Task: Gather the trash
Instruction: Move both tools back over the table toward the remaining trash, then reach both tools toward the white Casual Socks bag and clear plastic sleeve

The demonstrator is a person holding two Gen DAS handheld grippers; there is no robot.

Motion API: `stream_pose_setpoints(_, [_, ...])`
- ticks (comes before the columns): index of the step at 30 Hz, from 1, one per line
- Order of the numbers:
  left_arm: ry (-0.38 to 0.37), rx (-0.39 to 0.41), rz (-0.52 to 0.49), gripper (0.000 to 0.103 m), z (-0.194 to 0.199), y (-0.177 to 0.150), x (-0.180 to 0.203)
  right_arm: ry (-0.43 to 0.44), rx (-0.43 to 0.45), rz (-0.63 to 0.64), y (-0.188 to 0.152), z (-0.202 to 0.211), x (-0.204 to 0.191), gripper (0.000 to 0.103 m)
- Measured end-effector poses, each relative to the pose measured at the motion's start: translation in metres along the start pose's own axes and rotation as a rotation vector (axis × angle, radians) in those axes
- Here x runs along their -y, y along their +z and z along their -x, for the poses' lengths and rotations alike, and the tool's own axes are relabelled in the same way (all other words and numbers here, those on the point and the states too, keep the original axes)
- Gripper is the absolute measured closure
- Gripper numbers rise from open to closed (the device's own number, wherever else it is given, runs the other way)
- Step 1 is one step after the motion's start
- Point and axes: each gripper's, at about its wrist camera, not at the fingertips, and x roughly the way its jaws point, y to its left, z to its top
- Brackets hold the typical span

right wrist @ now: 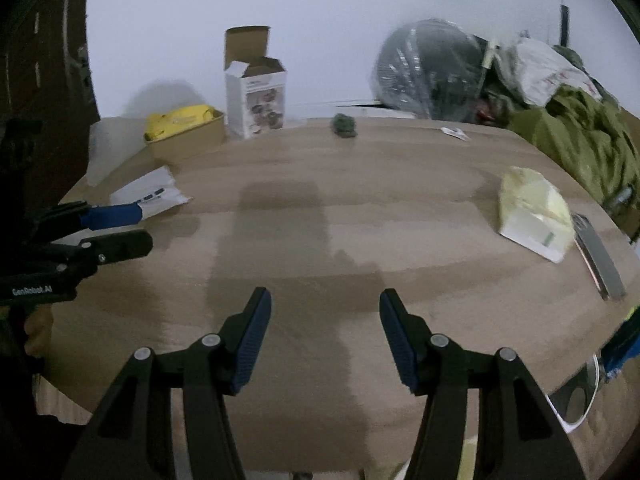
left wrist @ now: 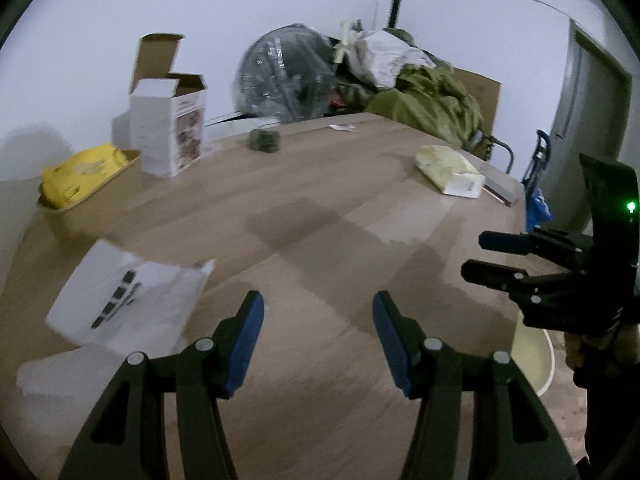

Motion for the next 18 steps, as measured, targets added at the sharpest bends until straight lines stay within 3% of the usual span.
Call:
stream_pose_setpoints(11, [0.102,0.011,0.109,0.046,0.022,-0.014,-0.052,0.099,-0.01,0.097,0.037,-0.037,-0.047,0.049])
stream_pose_setpoints(18, [0.213,0.011,0.168,0.046,0.044,-0.023,-0.084,0.175,-0.027,0.17,0.059,-0.062,-0.084,0.049])
